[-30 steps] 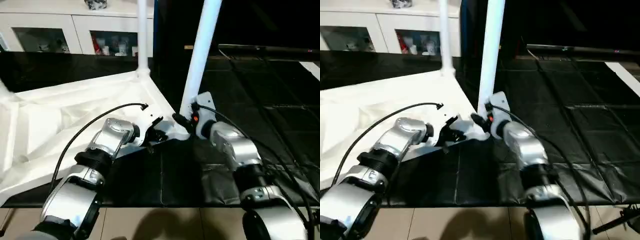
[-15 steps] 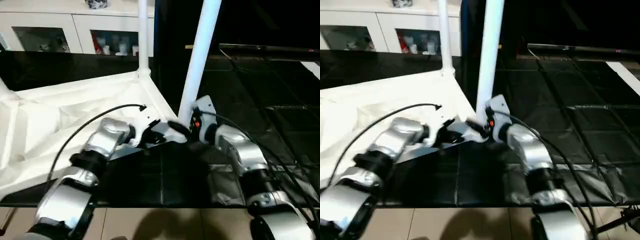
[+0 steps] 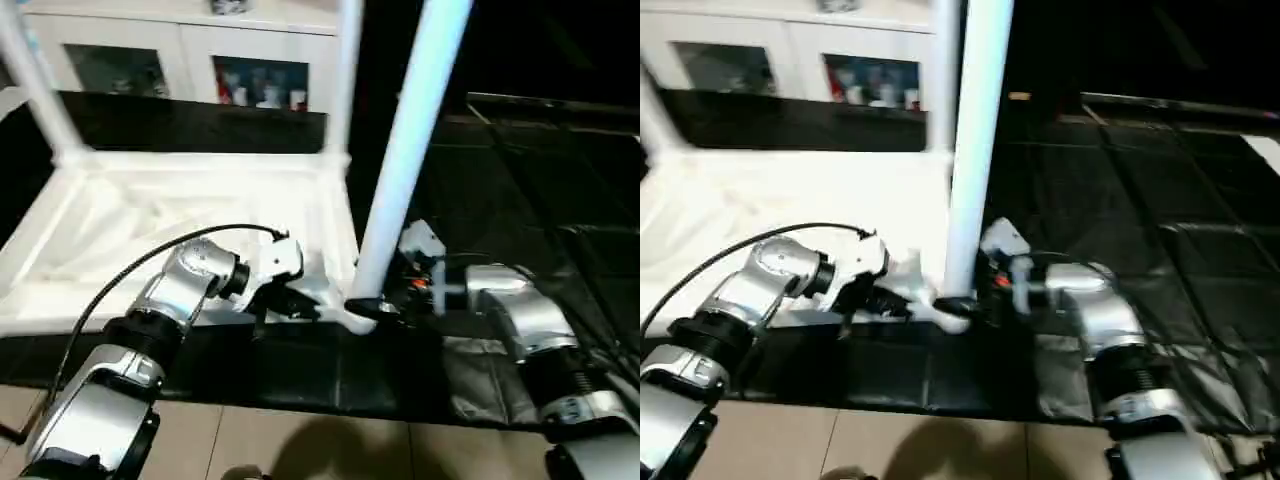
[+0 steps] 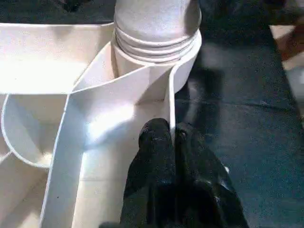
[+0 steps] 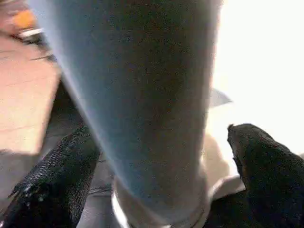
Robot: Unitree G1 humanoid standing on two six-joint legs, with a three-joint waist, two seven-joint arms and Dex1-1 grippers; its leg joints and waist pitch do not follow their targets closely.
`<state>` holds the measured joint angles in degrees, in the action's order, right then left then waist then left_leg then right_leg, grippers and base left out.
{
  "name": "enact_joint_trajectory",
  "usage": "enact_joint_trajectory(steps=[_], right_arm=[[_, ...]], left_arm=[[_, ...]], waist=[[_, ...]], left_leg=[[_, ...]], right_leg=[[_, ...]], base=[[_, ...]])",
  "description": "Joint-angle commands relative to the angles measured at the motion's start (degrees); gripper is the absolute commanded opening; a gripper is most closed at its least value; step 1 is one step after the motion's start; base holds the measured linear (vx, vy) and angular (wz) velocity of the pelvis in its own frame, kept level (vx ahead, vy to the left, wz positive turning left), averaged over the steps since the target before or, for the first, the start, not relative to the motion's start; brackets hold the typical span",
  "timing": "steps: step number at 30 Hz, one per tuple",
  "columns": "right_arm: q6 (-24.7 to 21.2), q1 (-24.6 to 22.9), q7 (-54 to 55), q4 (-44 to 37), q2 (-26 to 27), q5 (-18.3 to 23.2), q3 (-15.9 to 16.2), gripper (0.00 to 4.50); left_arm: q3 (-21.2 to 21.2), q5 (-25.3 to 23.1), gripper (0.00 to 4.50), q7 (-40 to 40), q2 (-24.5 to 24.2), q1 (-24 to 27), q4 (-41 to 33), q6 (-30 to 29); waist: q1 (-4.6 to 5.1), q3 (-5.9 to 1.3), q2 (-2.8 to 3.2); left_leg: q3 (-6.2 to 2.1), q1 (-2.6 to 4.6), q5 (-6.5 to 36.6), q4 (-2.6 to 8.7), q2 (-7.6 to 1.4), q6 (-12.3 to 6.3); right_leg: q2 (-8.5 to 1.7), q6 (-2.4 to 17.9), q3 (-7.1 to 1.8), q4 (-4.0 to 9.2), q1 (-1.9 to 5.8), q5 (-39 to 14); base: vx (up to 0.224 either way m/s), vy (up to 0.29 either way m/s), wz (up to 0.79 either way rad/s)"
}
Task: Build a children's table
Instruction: Rotate leg to tighten
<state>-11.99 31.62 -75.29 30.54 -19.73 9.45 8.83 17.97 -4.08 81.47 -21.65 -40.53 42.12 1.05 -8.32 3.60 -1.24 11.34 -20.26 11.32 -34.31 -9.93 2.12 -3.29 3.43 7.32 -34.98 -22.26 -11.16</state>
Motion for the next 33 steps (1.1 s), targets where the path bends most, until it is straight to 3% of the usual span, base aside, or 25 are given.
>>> enact_joint_trajectory(steps=[1,9,14,15,19,20,24,26,29,30,33], right_arm=[[0.2,0.6,-2.7,-1.1,-1.0,0.8,0.7,4.48],[-0.7,1.3,-8.1,-0.4,-1.8,2.3,1.7,4.48],[-1.3,1.6,-9.5,0.2,-1.9,2.9,2.0,4.09],[-1.2,1.7,-9.7,0.2,-1.9,2.9,2.0,3.89],[-1.4,1.8,-10.1,0.3,-1.8,3.1,2.1,3.59],[-1.5,1.8,-10.3,0.3,-1.8,3.2,2.2,3.35],[-1.8,1.7,-10.7,0.2,-1.8,3.3,2.2,3.2],[-1.9,1.6,-10.9,0.2,-1.7,3.5,2.3,2.85],[-2.3,1.5,-11.0,0.0,-1.5,3.7,2.3,2.81],[-2.6,1.5,-11.2,-0.2,-1.5,3.8,2.4,2.54],[-3.1,1.1,-11.4,-0.7,-1.5,4.1,2.6,2.42]], left_arm=[[1.4,1.1,0.0,3.2,0.1,0.0,-2.2,1.5],[1.9,1.8,0.0,5.4,-0.6,0.5,-2.7,3.1],[1.7,1.6,0.0,5.4,-0.5,0.6,-2.6,3.4],[1.6,1.6,0.0,5.5,-0.5,0.6,-2.6,3.6],[1.8,1.5,0.0,5.2,-0.6,0.3,-2.0,4.0],[1.8,1.5,0.0,5.1,-0.6,0.2,-1.9,4.1],[1.8,1.5,0.0,4.9,-0.6,0.2,-1.8,4.2],[1.8,1.5,0.0,4.8,-0.6,0.2,-1.7,4.4],[1.7,1.5,0.0,4.6,-0.5,0.2,-1.7,4.5],[1.7,1.6,0.0,4.6,-0.5,0.2,-1.8,4.4],[1.6,1.7,0.0,4.6,-0.5,0.2,-1.9,4.3]], waist=[[0.36,-4.34,-0.01],[0.23,-4.31,-0.15],[0.16,-4.31,-0.2],[0.13,-4.34,0.04],[0.08,-4.37,-0.15],[0.05,-4.39,-0.13],[0.01,-4.36,-0.1],[-0.06,-4.34,-0.11],[-0.08,-4.39,-0.08],[-0.03,-4.42,-0.17],[-0.07,-4.41,-0.16]], left_leg=[[-2.08,0.52,5.2,3.57,-4.9,-4.04],[-2.08,0.44,5.1,3.52,-4.82,-4.3],[-2.05,0.41,5.0,3.5,-4.7,-4.06],[-2.08,0.39,4.9,3.49,-4.74,-4.04],[-2.05,0.34,4.6,3.44,-4.64,-4.08],[-2.05,0.35,4.6,3.43,-4.66,-4.1],[-2.07,0.44,4.7,3.46,-4.74,-4.07],[-2.06,0.38,4.8,3.46,-4.69,-4.01],[-2.08,0.46,4.6,3.48,-4.74,-3.96],[-2.07,0.43,4.5,3.45,-4.76,-3.99],[-2.03,0.37,4.3,3.42,-4.66,-4.1]], right_leg=[[-7.27,7.5,-4.81,4.32,3.17,-11.1],[-7.19,7.0,-4.68,4.53,3.08,-12.7],[-7.19,6.8,-4.7,4.56,3.12,-13.2],[-7.22,6.7,-4.69,4.59,3.12,-13.1],[-7.18,6.8,-4.69,4.47,3.16,-12.5],[-7.2,6.8,-4.7,4.48,3.16,-12.5],[-7.17,6.7,-4.68,4.53,3.08,-12.8],[-7.21,6.5,-4.68,4.59,3.12,-13.2],[-7.15,6.4,-4.66,4.55,3.08,-13.0],[-7.16,6.6,-4.69,4.43,3.1,-12.5],[-7.19,6.5,-4.69,4.51,3.14,-12.6]], base=[[0.0,0.0,0.0],[0.0,0.0,0.0],[0.0,0.0,0.0],[0.0,0.0,0.0],[0.0,0.0,0.0],[0.0,0.0,0.0],[0.0,0.0,0.0],[0.0,0.0,0.0],[0.0,0.0,0.0],[0.0,0.0,0.0],[0.0,0.0,0.0]])
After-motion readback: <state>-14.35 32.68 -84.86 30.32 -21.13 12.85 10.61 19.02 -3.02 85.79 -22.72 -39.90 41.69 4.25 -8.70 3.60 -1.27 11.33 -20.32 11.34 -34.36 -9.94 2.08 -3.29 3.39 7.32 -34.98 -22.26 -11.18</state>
